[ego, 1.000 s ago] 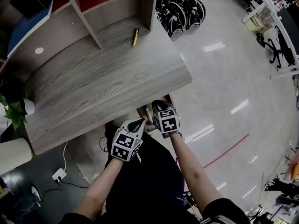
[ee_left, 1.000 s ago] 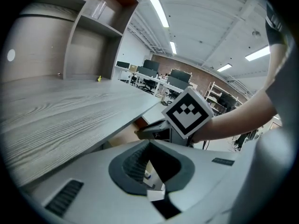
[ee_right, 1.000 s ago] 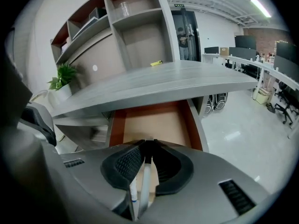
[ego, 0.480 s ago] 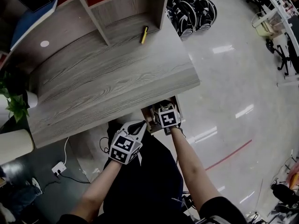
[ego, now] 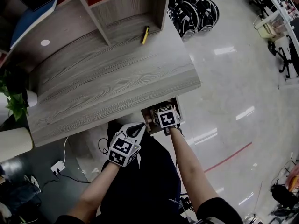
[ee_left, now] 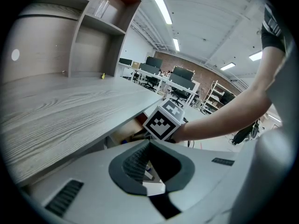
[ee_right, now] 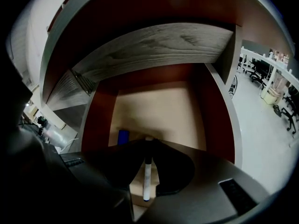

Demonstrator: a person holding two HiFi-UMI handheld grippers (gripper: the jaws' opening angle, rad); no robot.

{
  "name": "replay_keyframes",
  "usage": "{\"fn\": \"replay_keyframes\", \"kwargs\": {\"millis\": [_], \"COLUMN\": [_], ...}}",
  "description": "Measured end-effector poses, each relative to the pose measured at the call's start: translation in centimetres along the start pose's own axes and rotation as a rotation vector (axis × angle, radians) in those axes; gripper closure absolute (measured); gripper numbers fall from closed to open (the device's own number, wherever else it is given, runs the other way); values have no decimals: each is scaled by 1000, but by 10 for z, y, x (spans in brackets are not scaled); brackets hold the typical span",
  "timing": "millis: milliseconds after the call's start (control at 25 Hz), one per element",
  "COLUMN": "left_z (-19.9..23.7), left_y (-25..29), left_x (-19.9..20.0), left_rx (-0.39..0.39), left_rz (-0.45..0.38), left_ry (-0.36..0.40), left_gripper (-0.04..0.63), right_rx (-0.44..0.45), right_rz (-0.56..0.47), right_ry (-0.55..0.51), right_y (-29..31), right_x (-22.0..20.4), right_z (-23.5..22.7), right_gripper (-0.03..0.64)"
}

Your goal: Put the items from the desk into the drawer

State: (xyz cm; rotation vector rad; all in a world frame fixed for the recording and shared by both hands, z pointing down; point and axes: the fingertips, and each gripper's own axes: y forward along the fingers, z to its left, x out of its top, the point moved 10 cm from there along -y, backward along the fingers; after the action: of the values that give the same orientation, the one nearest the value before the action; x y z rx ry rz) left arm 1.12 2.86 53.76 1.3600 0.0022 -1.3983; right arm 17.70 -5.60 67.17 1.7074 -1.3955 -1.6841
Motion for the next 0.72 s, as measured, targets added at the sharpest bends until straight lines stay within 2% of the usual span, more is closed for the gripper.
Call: {"fn": "replay_keyframes", "kwargs": {"millis": [280, 400, 720], "left_z": [0, 0, -2], "left_y": [1, 1, -1], "left_x": [0, 0, 16], "left_rx": [2, 2, -17], "left_rz": [-2, -6, -46], "left_ry": [1, 4, 21], "left_gripper": [586, 586, 588], "right_rx": [14, 24, 17], "right_rz": [13, 15, -65], "right_ry": [-24, -16, 46], "right_y": [0, -5, -59], "right_x": [1, 0, 3], "right_z": [0, 0, -6], "right_gripper": [541, 519, 502]}}
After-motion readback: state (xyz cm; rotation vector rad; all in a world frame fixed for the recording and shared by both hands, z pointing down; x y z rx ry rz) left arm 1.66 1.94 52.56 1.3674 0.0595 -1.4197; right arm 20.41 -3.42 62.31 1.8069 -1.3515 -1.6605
